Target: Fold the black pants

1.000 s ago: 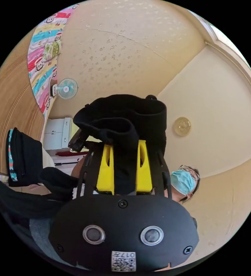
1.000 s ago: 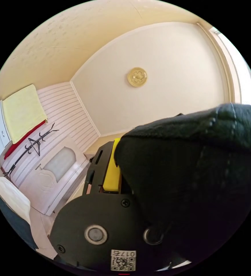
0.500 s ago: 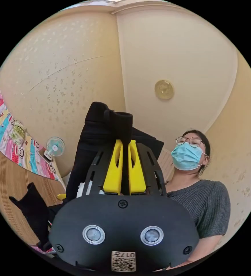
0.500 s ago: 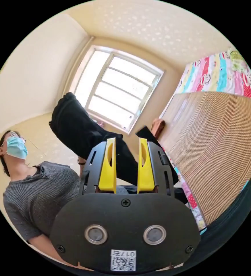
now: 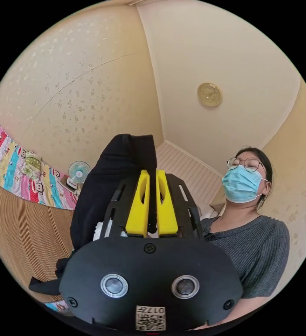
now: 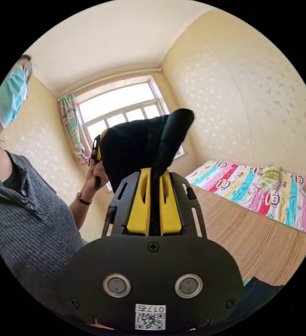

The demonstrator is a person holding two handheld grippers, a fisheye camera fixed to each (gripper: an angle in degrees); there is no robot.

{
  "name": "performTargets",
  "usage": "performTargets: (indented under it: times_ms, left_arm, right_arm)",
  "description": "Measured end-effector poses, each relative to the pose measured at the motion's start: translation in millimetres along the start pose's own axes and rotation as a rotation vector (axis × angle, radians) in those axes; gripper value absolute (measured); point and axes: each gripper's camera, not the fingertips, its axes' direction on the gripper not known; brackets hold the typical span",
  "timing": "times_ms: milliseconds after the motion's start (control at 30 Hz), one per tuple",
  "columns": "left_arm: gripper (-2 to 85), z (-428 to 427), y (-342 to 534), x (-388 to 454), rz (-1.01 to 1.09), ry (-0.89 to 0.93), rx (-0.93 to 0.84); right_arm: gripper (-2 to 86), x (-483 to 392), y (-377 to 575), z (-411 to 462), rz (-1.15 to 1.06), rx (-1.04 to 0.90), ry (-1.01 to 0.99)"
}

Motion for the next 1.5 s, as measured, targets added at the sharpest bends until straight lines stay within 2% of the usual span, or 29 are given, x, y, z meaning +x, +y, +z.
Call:
performTargets:
  times_ms: [33, 133, 233, 333, 433, 533, 600, 733, 833, 933, 1000, 1067, 1133, 1233, 1267, 1300, 1367, 1400, 1500]
  left_arm:
    - [0.8, -8.7, -3.5, 2.4, 0.020, -0.002, -0.005]
    - [0.7, -64.6, -24.0, 5.3, 0.068, -0.026, -0.054]
    - [0.6, -91.3, -48.5, 25.8, 0.143, -0.103, -0.224]
    - [0.6, -86.0, -70.6, 75.1, 0.355, -0.231, -0.368]
    - [0.4, -72.4, -100.5, 118.2, 0.480, -0.250, -0.438]
    - [0.4, -56.6, -145.5, 157.0, 0.555, -0.385, -0.445]
    - [0.6, -38.9, -180.3, 185.5, 0.625, -0.439, -0.390]
    - [1.0, -16.8, -223.1, 202.7, 0.610, -0.338, -0.288]
    - [1.2, -2.9, -232.6, 194.8, 0.598, -0.287, -0.193]
    - [1.1, 7.0, -225.8, 162.7, 0.503, -0.316, -0.027]
    - [1.1, 31.6, -234.4, 130.4, 0.494, -0.400, 0.018]
    - [1.3, 64.2, -259.8, 95.1, 0.477, -0.495, 0.008]
    - [1.8, 109.7, -307.0, 44.1, 0.460, -0.592, -0.038]
    - [4.3, 198.6, -424.3, -85.7, 0.384, -0.711, -0.159]
    - [5.9, 228.3, -471.2, -153.8, 0.282, -0.782, -0.218]
    - [6.6, 245.1, -504.8, -221.6, 0.150, -0.874, -0.275]
    - [6.9, 237.7, -525.0, -304.4, -0.045, -0.968, -0.326]
    - [7.4, 218.1, -520.7, -344.5, -0.109, -0.953, -0.324]
    - [7.8, 159.8, -455.8, -424.1, -0.120, -0.924, -0.418]
  right_arm:
    - [4.3, 1.4, 0.2, -6.5, 0.002, 0.059, -0.051]
    - [3.1, 1.1, -10.9, -7.1, 0.014, 0.075, -0.233]
    - [2.5, -41.9, -19.4, -16.8, -0.166, 0.125, -0.315]
    - [2.1, -94.2, -31.5, -38.9, -0.324, 0.200, -0.344]
    - [1.9, -137.8, -59.1, -70.6, -0.401, 0.279, -0.238]
    - [1.9, -162.7, -107.7, -96.0, -0.362, 0.272, -0.073]
    - [1.9, -171.8, -134.4, -115.5, -0.308, 0.287, -0.038]
    - [1.9, -181.4, -158.2, -159.7, -0.218, 0.364, -0.039]
    - [1.9, -174.1, -143.2, -181.2, -0.156, 0.431, 0.157]
    - [1.9, -146.9, -128.6, -186.8, -0.123, 0.462, 0.371]
    - [1.8, -117.5, -133.4, -184.4, -0.141, 0.448, 0.498]
    - [1.8, -45.0, -163.2, -175.5, -0.090, 0.383, 0.650]
    - [1.7, 34.0, -200.4, -168.3, -0.054, 0.319, 0.722]
    - [1.7, 209.0, -269.4, -161.1, 0.101, 0.180, 0.675]
    - [1.6, 271.3, -283.1, -158.3, 0.166, 0.106, 0.690]
    - [1.5, 298.0, -284.8, -157.9, 0.209, 0.071, 0.701]
    - [1.3, 370.7, -257.7, -164.0, 0.373, 0.003, 0.684]
    - [1.2, 381.5, -242.9, -165.2, 0.390, -0.004, 0.657]
    - [1.0, 420.3, -132.5, -153.8, 0.446, -0.196, 0.550]
